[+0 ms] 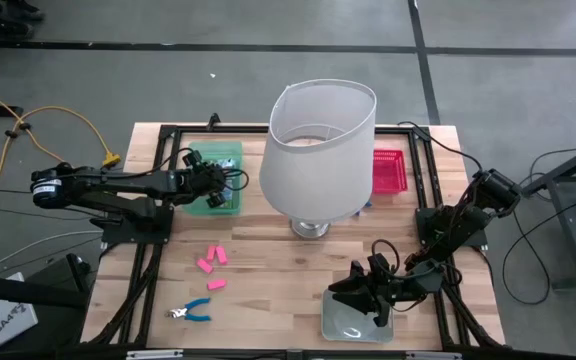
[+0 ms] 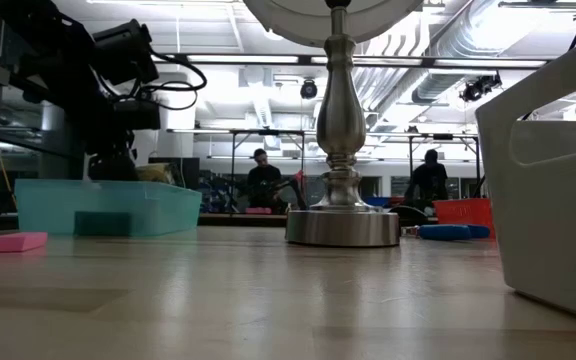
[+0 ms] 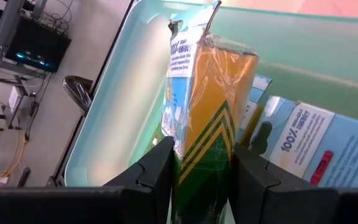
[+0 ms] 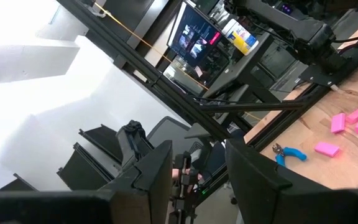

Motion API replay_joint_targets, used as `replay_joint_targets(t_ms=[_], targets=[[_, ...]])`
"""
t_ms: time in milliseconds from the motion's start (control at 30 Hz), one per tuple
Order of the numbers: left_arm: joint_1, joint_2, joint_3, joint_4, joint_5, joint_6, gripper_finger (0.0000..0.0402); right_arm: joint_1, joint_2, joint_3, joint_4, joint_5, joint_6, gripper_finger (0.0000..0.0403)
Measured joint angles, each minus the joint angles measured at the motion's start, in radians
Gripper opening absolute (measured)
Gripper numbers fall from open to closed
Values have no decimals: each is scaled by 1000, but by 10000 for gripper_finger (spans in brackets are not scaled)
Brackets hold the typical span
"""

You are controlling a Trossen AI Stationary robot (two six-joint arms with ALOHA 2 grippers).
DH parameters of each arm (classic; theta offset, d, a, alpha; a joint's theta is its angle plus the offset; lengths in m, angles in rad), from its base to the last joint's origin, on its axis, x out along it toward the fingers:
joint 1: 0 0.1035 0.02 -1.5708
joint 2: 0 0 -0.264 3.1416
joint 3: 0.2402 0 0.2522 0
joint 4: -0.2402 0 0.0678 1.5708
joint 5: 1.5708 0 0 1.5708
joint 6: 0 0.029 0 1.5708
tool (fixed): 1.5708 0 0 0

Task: Pick & Place School Supplies
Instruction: Put the yellow crayon box into the green bin

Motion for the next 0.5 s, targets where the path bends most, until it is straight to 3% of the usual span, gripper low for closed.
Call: replay_joint_targets(t_ms=[500], targets=[[-106,0,-1,-17,-93,47,115,-6,0,0,0,0,0,140]])
